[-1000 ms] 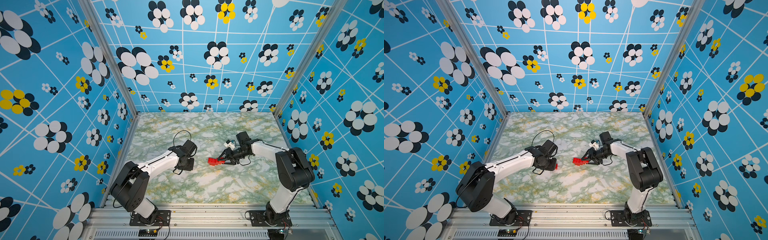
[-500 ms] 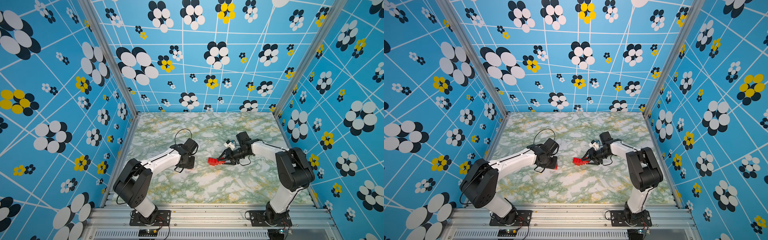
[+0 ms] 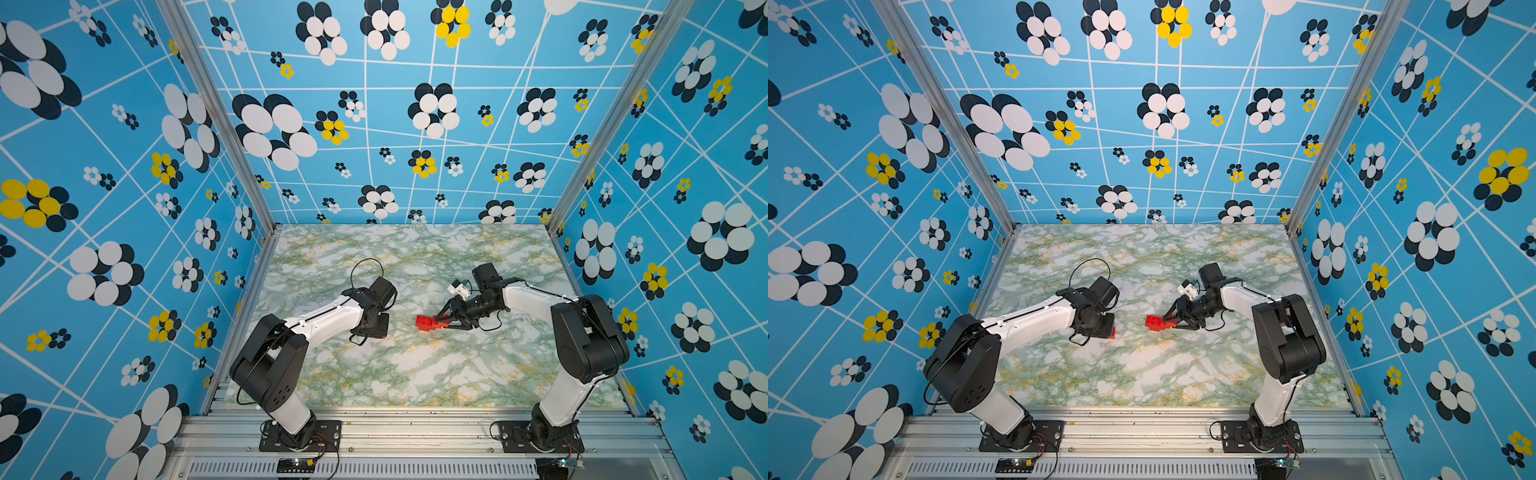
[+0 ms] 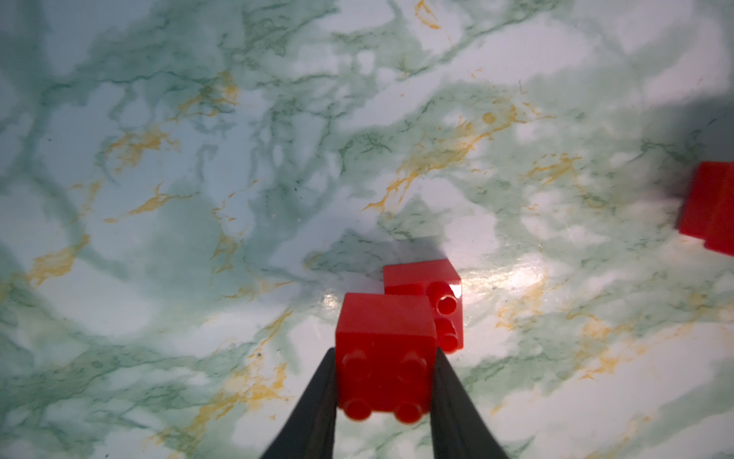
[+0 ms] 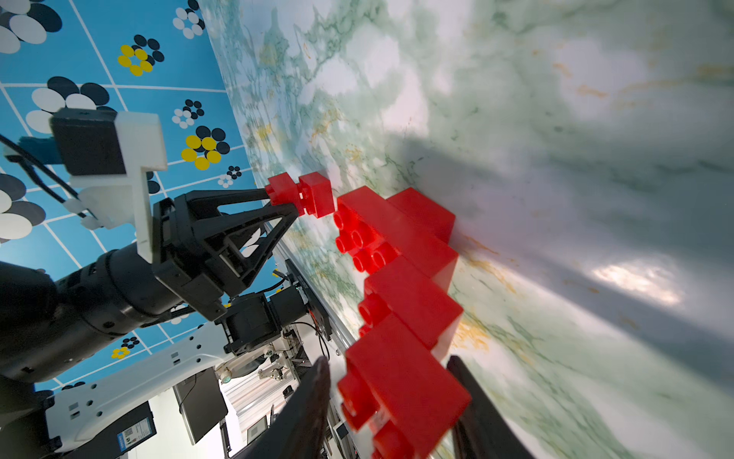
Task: Assemble the letter v with lego
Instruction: Assemble the lego brick with the lego brick.
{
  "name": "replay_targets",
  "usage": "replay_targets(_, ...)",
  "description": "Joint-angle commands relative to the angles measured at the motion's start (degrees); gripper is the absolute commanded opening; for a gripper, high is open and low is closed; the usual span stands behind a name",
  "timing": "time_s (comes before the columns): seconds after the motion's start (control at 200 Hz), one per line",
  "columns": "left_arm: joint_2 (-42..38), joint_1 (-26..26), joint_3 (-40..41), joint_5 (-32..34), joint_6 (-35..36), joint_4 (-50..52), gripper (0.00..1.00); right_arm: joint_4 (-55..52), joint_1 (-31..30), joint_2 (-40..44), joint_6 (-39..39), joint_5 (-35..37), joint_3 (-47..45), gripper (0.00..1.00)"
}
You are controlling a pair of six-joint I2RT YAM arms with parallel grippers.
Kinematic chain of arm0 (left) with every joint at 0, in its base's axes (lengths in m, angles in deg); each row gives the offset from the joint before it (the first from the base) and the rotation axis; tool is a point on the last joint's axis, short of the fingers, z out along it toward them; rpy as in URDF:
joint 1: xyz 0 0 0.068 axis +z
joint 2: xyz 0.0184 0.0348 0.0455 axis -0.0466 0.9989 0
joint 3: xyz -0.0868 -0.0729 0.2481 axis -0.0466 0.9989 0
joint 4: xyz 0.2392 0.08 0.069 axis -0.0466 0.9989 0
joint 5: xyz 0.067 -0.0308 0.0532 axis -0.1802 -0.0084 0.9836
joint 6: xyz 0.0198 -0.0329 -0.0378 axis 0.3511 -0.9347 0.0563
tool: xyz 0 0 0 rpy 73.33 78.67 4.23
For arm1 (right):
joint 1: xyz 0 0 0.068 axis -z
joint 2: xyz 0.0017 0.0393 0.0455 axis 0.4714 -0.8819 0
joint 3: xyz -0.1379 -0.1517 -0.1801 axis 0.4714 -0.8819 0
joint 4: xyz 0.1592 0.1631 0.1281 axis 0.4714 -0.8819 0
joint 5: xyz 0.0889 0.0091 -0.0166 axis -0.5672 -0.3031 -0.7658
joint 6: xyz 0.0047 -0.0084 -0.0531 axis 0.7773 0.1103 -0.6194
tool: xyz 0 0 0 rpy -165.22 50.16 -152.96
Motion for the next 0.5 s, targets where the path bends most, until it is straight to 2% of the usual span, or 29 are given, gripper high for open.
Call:
replay_targets(0.0,1.1,0.0,-0.8,0.2,-1.3,1.5,0.21,-1.6,-0.5,-0.6,-0.7,0.6,1.5,0.49)
replay_targets(0.495,1.9,-1.8,-2.3,1.7,-3.8,3.8,0.16,-1.8,-0.5,-1.0,-0.9,0.7,1.6,0.49)
